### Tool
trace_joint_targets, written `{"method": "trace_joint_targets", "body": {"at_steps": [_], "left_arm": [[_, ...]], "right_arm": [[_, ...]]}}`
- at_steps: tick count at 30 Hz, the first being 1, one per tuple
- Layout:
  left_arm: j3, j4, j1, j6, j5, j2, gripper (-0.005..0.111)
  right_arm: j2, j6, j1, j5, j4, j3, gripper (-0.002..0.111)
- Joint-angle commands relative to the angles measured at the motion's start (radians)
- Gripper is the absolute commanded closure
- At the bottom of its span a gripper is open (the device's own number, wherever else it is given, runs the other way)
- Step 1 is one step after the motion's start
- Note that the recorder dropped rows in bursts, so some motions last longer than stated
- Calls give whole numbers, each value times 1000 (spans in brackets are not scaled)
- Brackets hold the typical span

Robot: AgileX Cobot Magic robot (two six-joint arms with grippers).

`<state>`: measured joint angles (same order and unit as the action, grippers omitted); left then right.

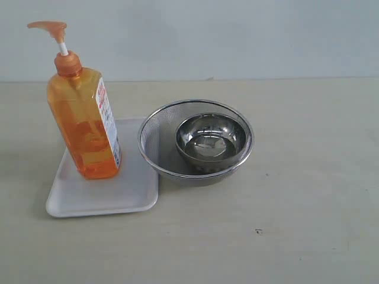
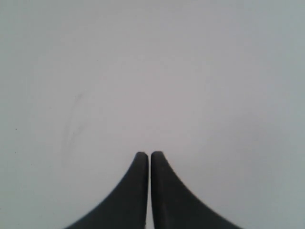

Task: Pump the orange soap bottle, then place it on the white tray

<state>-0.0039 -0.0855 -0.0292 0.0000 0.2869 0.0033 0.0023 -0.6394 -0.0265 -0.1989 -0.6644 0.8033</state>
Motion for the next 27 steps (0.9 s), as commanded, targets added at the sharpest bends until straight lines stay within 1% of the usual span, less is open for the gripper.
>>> {"method": "trace_joint_targets", "body": {"at_steps": [1, 9, 27], "left_arm": [[4, -4, 6, 8, -1, -3, 102], [4, -4, 6, 8, -1, -3, 102], [4, -4, 6, 8, -1, -3, 102]], "right_arm": [[-2, 0, -3, 9, 2, -67, 108], [-2, 0, -3, -7, 2, -186, 108], [-2, 0, -3, -7, 2, -517, 108]]}}
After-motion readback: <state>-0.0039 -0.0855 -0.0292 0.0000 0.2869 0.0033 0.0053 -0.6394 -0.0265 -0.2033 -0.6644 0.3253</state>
